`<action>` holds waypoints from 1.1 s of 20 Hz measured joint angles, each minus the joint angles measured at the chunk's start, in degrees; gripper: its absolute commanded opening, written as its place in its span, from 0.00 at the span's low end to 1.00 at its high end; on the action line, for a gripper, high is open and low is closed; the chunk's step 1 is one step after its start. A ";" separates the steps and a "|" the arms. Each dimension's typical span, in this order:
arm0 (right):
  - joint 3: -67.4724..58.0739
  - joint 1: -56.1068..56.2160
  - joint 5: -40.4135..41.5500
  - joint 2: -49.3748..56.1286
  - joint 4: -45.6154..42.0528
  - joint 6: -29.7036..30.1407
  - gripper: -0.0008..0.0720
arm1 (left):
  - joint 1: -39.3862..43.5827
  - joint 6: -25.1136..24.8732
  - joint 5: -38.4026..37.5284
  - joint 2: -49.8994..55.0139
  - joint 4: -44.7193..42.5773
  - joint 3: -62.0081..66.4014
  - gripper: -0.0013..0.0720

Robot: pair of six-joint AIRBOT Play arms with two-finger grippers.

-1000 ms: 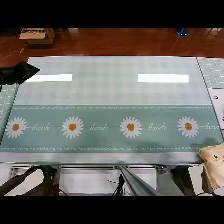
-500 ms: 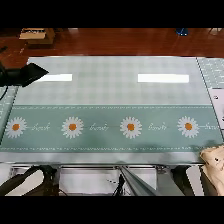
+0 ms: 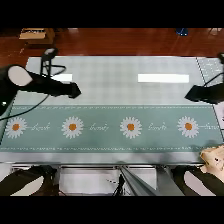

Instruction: Fold the shirts.

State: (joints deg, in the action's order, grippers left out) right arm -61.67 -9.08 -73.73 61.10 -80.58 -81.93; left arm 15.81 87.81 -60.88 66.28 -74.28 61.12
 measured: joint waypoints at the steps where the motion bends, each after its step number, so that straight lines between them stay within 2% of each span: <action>1: 0.00 2.89 0.13 1.05 -2.08 -0.04 0.84 | 2.34 2.62 -1.03 0.33 -2.45 0.07 1.00; 4: 0.00 7.98 0.83 2.69 -5.51 -0.15 0.83 | 6.88 7.87 -2.71 1.20 -7.69 0.24 0.99; 8: 0.00 10.21 1.16 3.39 -7.54 -0.20 0.83 | 8.83 10.75 -3.65 1.60 -10.36 0.31 0.99; 22: 0.00 11.06 1.33 3.63 -8.37 -0.33 0.83 | 9.51 12.09 -4.20 1.79 -11.63 0.31 0.99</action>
